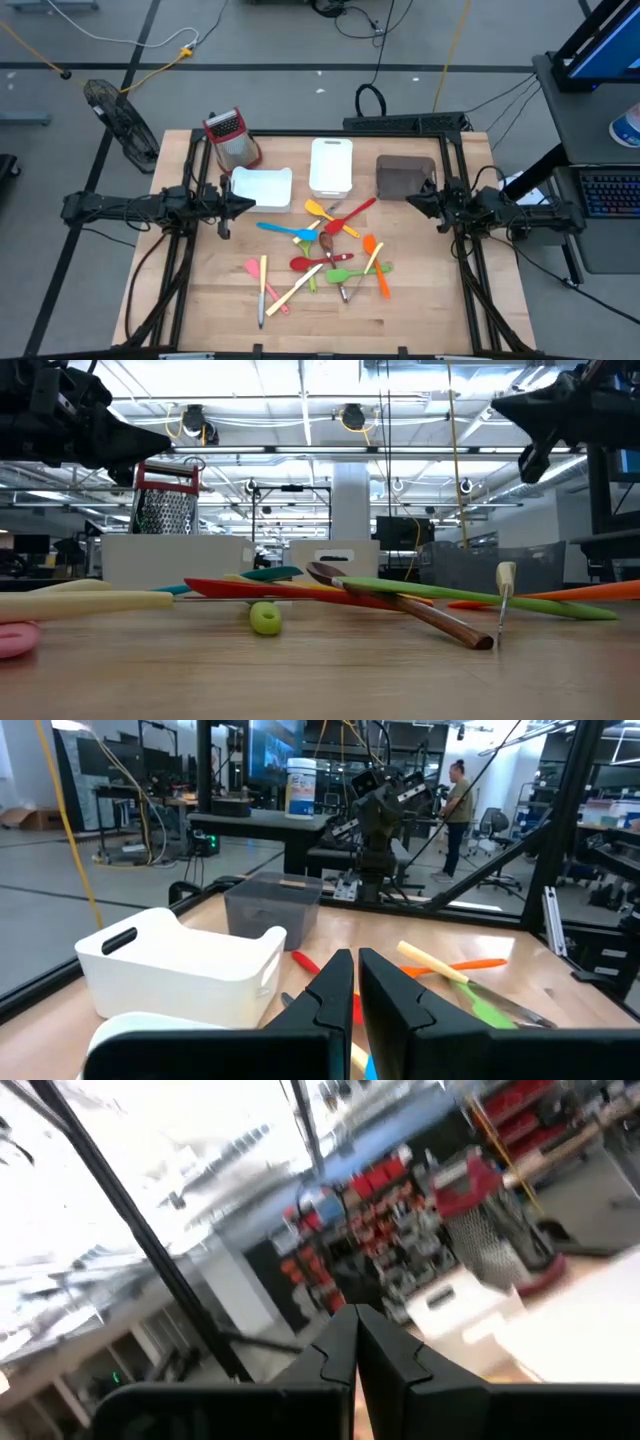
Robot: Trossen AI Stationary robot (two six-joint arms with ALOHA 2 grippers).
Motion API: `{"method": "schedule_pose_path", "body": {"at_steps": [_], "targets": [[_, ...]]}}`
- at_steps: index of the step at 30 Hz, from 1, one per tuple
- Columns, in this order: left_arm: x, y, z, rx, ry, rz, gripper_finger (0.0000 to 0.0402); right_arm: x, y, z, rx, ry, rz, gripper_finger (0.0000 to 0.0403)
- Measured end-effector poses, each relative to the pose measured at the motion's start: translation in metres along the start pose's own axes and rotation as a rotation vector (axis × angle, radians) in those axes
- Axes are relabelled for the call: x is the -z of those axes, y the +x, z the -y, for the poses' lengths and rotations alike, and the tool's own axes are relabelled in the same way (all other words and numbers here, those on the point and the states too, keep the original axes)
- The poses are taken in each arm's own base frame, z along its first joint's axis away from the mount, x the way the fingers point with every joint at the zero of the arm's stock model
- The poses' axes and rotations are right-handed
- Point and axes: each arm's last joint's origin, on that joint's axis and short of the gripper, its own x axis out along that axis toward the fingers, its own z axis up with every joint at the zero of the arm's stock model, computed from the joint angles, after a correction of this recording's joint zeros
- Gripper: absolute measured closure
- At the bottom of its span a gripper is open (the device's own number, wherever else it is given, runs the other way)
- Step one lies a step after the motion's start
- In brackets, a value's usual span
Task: Pick & Place Kitchen Items
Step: Put the yellow knife into the left white bin
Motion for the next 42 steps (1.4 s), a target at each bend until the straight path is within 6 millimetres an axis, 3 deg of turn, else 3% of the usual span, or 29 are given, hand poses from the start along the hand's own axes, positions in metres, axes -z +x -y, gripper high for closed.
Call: {"method": "schedule_pose_path", "body": {"at_steps": [11,17,25,34,42], "targets": [[0.000,0.000,0.000,-0.001,-0.005,-0.003,0.0378,-0.031,0.045,-0.029,-0.065,-0.155,-0.194,0.0399],[0.002,0.000,0.000,0.000,0.000,-0.020,0.0378,-0.030,0.076,-0.036,-0.025,-0.213,-0.433,0.0397],[0.002,0.000,0.000,0.001,-0.020,-0.021,0.0378,-0.039,0.122,-0.070,-0.185,-0.356,-0.677,0.0361],[0.002,0.000,0.000,0.002,-0.026,-0.019,0.0378,-0.033,0.127,-0.071,-0.087,-0.738,-1.014,0.0277],[0.002,0.000,0.000,0.002,-0.022,-0.019,0.0378,-0.022,0.128,-0.060,0.009,-0.856,-1.122,0.0224]]}}
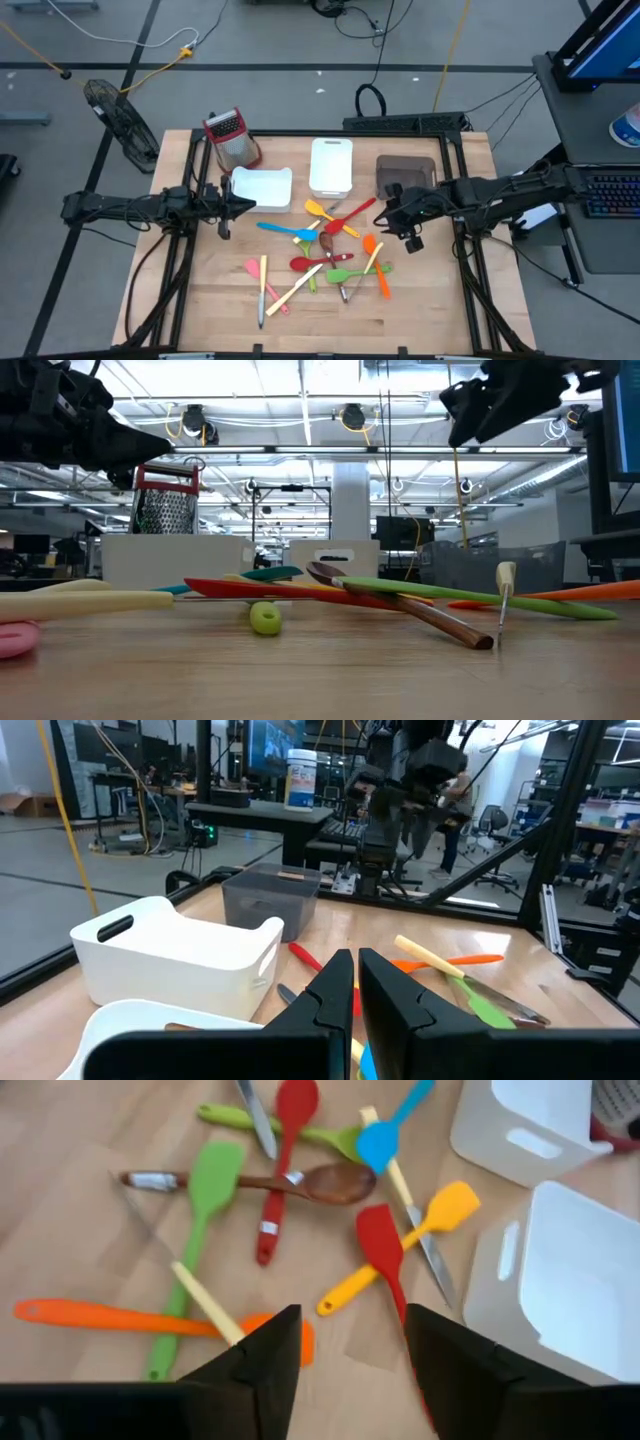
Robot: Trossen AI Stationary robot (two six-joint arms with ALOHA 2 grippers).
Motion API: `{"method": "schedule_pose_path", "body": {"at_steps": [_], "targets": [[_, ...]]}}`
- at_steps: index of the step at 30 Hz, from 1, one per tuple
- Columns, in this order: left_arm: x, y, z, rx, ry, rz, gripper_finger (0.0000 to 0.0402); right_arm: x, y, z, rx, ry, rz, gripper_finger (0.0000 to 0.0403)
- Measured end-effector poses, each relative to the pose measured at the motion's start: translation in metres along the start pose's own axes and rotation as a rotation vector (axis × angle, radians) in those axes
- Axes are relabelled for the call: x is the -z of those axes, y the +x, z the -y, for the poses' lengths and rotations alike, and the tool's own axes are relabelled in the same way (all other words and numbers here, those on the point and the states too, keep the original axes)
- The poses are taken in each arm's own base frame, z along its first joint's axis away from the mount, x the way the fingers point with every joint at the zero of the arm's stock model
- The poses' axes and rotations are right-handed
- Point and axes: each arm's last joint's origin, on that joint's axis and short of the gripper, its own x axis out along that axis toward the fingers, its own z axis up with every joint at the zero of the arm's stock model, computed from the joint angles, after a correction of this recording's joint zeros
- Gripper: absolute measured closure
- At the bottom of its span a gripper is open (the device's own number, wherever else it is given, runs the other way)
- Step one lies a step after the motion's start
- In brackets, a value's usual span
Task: Pick & Place Kitchen Items
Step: Put the yellow knife into the left white bin
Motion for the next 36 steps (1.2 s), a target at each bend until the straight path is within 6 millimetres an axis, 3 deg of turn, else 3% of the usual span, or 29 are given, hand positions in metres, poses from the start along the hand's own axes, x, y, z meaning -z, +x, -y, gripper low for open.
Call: {"method": "schedule_pose_path", "body": {"at_steps": [20,36], "targets": [[0.000,0.000,0.000,0.000,0.002,0.000,0.0378,0.007,0.067,-0.021,-0.134,-0.206,-0.246,0.0213],[0.000,0.000,0.000,0.001,0.001,-0.005,0.0378,0.014,0.095,-0.036,-0.261,-0.248,-0.319,0.0218]]}}
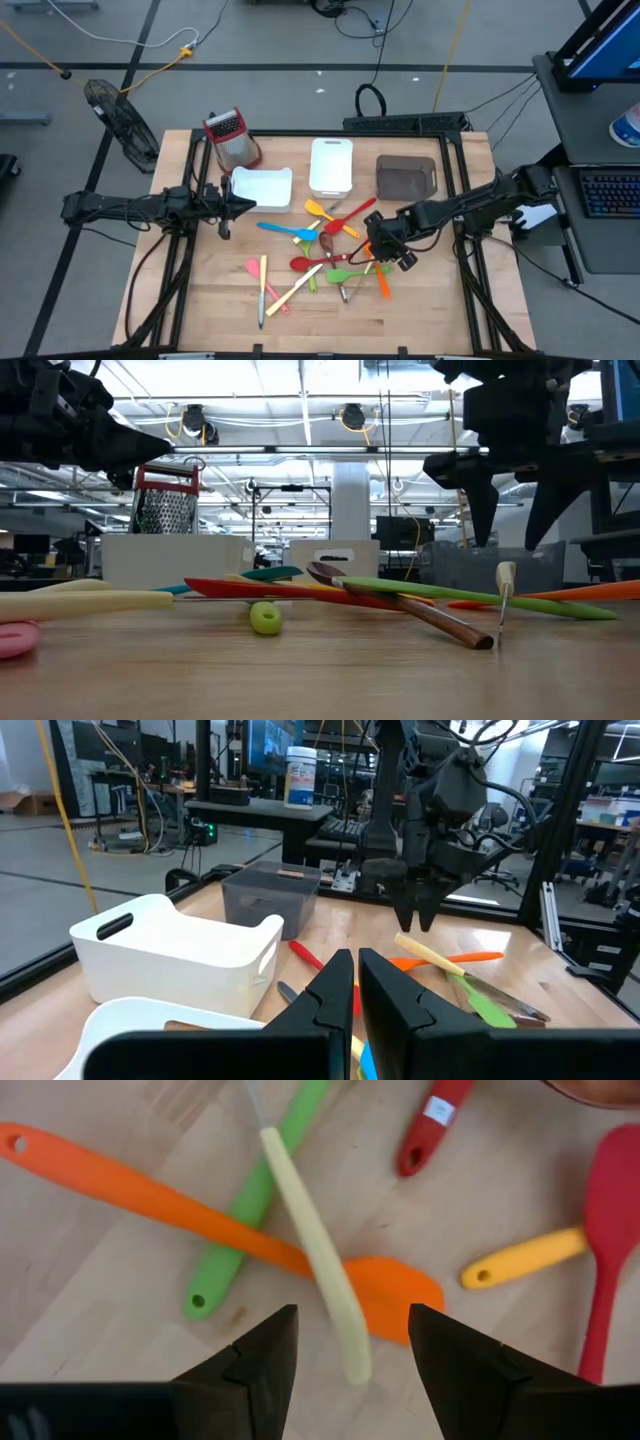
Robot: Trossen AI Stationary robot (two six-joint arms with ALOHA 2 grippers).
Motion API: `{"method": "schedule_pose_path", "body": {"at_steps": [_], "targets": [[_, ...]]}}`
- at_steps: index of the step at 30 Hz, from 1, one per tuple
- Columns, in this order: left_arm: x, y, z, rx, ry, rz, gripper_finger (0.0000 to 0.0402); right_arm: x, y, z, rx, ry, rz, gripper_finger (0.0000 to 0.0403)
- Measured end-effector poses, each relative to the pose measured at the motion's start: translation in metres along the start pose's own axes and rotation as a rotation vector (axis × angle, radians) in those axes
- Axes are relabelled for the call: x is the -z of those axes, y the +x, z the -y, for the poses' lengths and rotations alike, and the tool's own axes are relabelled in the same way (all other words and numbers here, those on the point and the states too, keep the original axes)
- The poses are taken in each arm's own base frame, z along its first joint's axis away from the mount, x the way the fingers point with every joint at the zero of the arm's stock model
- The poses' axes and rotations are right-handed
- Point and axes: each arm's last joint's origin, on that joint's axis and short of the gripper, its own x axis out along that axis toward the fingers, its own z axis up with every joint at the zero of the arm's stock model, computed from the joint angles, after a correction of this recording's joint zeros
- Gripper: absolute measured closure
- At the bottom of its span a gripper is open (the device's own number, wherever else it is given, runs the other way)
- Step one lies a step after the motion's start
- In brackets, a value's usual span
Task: Pick & Place Kitchen Items
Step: Put the yellow knife into the left white bin
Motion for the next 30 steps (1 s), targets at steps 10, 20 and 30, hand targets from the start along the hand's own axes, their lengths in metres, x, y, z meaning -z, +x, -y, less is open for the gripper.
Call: {"method": "schedule_pose_path", "body": {"at_steps": [10,20,30], "targets": [[0.000,0.000,0.000,0.000,0.000,0.000,0.0378,-0.004,0.016,-0.002,-0.014,-0.060,-0.019,0.0218],[0.000,0.000,0.000,-0.001,-0.001,0.000,0.0378,-0.002,0.022,-0.002,-0.003,-0.056,0.002,0.0224],[0.000,0.000,0.000,-0.001,-0.001,0.000,0.0378,0.010,0.032,-0.007,-0.010,-0.053,-0.015,0.0249]]}}
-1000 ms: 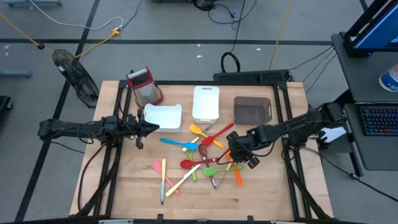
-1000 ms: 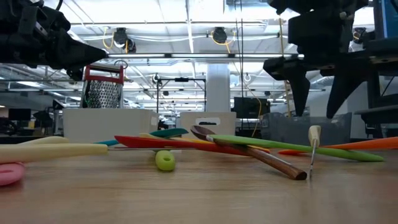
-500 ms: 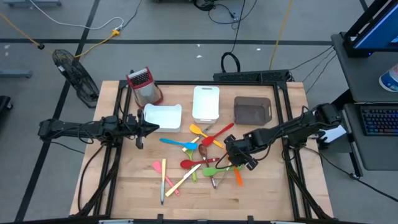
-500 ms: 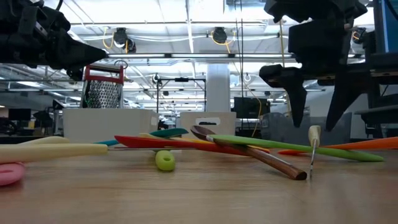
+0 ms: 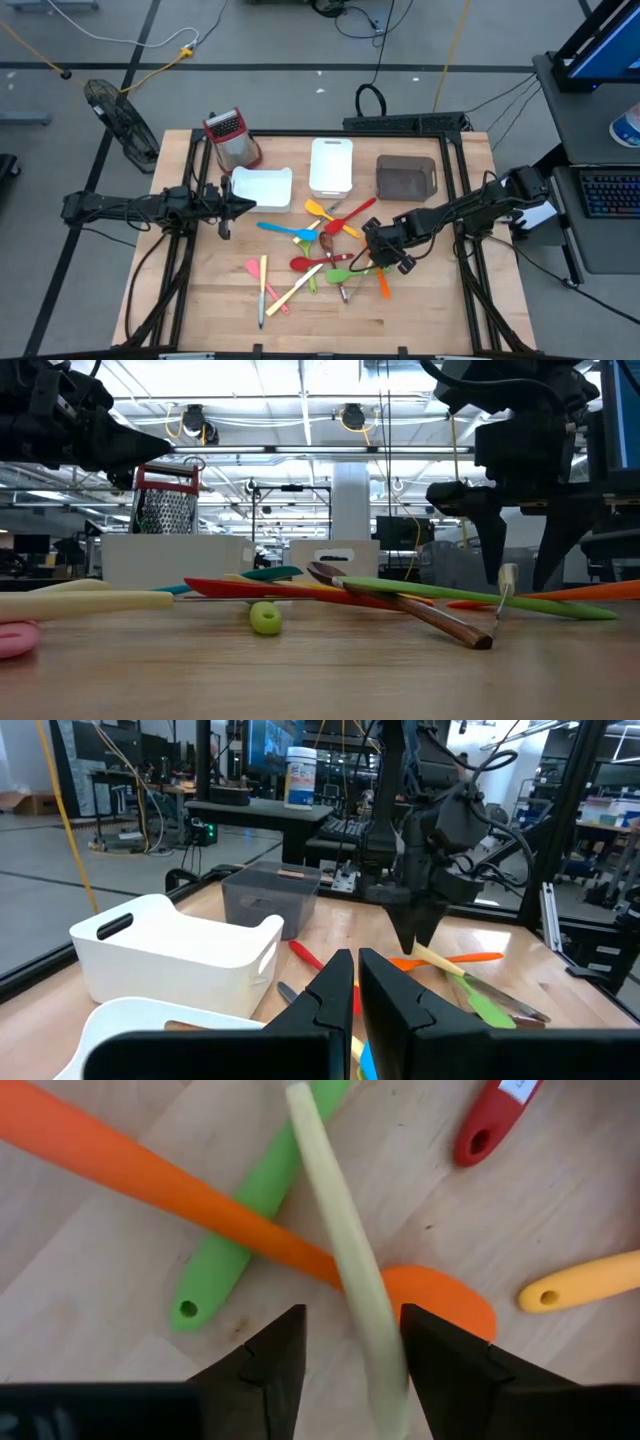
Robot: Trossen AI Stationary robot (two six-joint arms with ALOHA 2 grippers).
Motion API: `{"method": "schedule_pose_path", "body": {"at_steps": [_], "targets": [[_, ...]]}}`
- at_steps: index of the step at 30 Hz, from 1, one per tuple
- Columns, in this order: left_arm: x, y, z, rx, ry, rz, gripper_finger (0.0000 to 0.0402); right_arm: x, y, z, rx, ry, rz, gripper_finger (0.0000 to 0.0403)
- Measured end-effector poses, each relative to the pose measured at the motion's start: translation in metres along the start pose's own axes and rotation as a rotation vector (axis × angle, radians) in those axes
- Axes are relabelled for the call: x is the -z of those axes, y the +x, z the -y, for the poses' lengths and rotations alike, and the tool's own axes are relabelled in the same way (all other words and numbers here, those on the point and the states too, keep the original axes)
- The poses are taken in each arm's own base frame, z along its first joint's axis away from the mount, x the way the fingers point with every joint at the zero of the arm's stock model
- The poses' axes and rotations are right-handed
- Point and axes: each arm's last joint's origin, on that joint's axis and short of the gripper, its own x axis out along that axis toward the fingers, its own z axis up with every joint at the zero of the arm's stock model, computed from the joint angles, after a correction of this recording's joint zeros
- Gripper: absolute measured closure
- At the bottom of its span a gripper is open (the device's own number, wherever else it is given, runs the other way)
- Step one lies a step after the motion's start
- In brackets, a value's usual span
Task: Pick & Place Kitchen Items
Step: Put the yellow knife into the left white bin
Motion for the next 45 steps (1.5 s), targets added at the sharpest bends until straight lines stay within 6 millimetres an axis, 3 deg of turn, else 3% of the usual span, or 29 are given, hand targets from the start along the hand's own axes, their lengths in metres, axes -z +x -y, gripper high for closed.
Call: {"method": "schedule_pose_path", "body": {"at_steps": [12,23,27,36,45], "targets": [[0.000,0.000,0.000,0.000,0.002,0.000,0.0378,0.000,0.000,0.001,0.032,0.000,-0.004,0.0285],[0.000,0.000,0.000,0.000,0.002,0.000,0.0378,0.000,0.000,0.001,0.027,0.000,-0.006,0.0353],[0.000,0.000,0.000,0.000,0.002,0.000,0.0378,0.001,-0.001,0.001,0.026,-0.001,-0.013,0.0359],[0.000,0.000,0.000,0.000,0.001,0.005,0.0378,0.002,-0.023,-0.004,0.035,-0.068,0.018,0.0358],[-0.001,0.000,0.000,0.000,-0.001,0.009,0.0378,0.007,-0.061,-0.008,0.082,0.023,0.117,0.0358]]}}
